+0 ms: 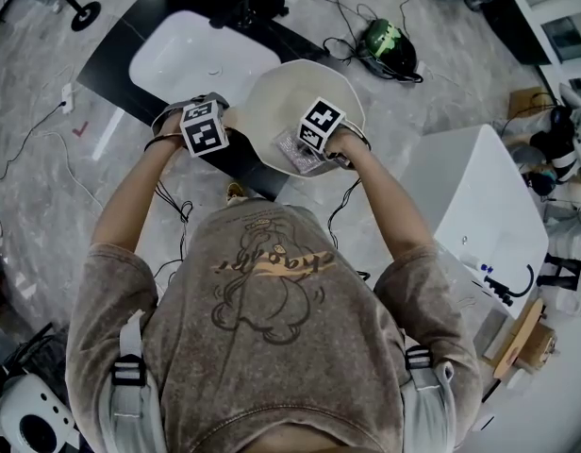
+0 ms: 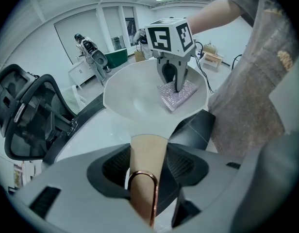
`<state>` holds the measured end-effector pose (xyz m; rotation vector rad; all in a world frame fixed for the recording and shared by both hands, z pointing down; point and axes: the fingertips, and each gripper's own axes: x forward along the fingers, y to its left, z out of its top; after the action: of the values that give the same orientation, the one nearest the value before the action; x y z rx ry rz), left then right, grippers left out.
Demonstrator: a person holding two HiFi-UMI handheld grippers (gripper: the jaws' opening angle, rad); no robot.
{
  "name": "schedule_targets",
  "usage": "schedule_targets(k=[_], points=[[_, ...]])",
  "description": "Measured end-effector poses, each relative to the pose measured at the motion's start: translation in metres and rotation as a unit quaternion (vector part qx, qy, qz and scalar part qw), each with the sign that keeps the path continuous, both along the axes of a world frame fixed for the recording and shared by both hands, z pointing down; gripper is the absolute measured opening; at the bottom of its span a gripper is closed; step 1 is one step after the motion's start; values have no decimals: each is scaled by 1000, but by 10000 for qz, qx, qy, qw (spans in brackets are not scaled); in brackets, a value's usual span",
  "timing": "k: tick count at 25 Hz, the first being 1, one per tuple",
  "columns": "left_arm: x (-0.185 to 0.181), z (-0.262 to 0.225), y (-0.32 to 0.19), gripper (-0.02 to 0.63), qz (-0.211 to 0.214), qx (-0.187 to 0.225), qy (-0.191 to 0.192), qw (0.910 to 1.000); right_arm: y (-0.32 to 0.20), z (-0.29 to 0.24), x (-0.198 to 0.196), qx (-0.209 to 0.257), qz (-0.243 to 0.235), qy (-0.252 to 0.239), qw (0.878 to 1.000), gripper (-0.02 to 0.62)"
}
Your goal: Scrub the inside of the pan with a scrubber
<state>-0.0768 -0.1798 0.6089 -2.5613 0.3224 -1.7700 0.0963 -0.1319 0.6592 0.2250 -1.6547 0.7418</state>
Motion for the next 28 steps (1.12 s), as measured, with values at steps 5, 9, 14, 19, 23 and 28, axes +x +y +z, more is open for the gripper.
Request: schedule_targets(k=[5,9,14,19,23,28], points=[[4,-7,2,241,-105,56,223,9997,-15,-10,-3,355,474,-451,9972,101],[12,-37,-4,241,-352,90,759,9964,-27,-23,-7,665,649,-698,9932,100],[21,-82,-24,17,-985,410,1536,9824,-40,-48,-19,1193,975,-1145,9814,89],[31,-122,-39,17,-1870,508,2458,9498,-60,-91,-24,2127,1588,-1702,9490,86],[35,-153,-46,17,-2402,802,3105,9162,-77,-148,-20,3258,2369,-2401,8832,86],[33,-166,-45,17,-2776,1305,3634,8797,-79,-203,-16,4733,2772,-2820,7872,86]])
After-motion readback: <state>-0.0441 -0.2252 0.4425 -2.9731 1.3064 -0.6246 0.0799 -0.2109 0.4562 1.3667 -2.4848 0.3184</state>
